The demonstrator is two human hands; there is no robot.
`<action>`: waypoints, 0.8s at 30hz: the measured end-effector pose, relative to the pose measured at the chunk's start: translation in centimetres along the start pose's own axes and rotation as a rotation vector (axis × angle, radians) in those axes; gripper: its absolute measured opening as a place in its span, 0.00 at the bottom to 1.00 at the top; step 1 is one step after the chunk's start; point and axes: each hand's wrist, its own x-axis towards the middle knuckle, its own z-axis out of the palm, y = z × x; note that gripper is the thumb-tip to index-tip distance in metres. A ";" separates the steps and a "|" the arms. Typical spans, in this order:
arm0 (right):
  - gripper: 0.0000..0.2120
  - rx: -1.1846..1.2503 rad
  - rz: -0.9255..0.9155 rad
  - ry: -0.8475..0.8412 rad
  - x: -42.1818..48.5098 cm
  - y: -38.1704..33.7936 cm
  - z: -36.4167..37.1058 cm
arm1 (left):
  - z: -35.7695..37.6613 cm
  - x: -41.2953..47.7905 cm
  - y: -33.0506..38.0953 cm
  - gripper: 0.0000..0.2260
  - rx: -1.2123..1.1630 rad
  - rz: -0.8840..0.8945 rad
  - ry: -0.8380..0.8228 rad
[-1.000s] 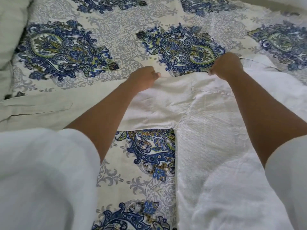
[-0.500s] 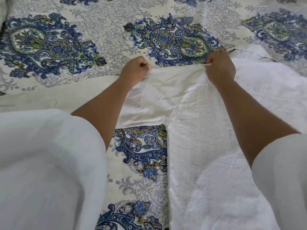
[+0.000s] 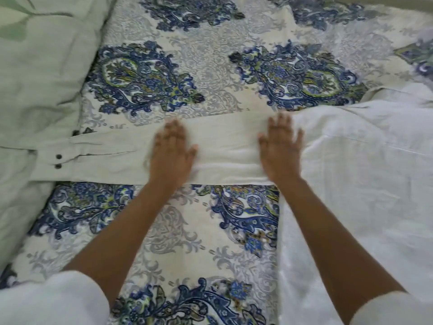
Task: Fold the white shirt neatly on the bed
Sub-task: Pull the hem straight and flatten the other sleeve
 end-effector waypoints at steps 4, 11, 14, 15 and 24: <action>0.27 -0.066 -0.342 -0.096 -1.5 -6.5 2.5 | 1.1 -1.2 0.1 0.28 -0.004 0.183 -0.043; 0.26 0.029 0.036 -0.058 1.0 -6.4 2.1 | -0.5 -3.8 -9.3 0.28 -0.009 -0.097 0.081; 0.27 -0.042 -0.398 -0.101 -2.1 -12.1 3.7 | 0.8 -5.1 -6.5 0.25 -0.068 0.285 0.038; 0.28 -0.078 -0.490 -0.124 -2.7 -12.8 4.0 | 1.4 -5.5 -6.3 0.25 -0.055 0.319 0.008; 0.25 0.101 -0.296 -0.162 1.3 -13.0 1.6 | 1.3 -8.4 -10.1 0.23 -0.195 0.315 -0.007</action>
